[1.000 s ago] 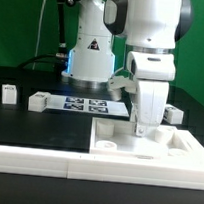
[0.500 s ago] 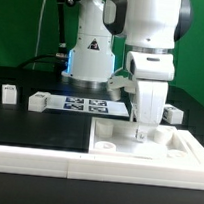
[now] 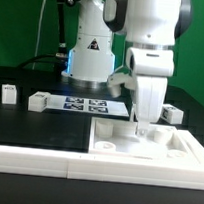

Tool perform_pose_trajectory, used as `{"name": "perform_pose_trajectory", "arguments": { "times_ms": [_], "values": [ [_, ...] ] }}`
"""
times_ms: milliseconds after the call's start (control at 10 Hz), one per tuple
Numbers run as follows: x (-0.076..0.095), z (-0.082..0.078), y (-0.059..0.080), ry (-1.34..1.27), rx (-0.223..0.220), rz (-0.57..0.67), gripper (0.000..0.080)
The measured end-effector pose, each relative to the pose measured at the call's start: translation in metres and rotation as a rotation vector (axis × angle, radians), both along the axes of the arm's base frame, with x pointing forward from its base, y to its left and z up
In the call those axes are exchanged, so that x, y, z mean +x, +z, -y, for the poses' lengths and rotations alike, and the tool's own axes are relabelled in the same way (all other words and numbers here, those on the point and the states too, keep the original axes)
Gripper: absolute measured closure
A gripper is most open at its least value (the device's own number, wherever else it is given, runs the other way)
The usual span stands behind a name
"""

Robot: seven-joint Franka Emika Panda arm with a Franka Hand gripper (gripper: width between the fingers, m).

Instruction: Assemble one leg

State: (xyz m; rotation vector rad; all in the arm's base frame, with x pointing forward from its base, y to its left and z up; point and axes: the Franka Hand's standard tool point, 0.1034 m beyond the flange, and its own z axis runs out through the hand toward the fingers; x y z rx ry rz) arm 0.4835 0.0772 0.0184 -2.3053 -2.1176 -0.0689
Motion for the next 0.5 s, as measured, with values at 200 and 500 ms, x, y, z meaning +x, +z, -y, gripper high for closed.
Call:
{"name": "perform_pose_trajectory", "arguments": {
  "times_ms": [200, 500],
  "values": [
    [-0.012, -0.006, 0.026, -0.067, -0.008, 0.022, 0.0150],
    [-0.024, -0.013, 0.037, -0.129, -0.011, 0.027, 0.0150]
  ]
}}
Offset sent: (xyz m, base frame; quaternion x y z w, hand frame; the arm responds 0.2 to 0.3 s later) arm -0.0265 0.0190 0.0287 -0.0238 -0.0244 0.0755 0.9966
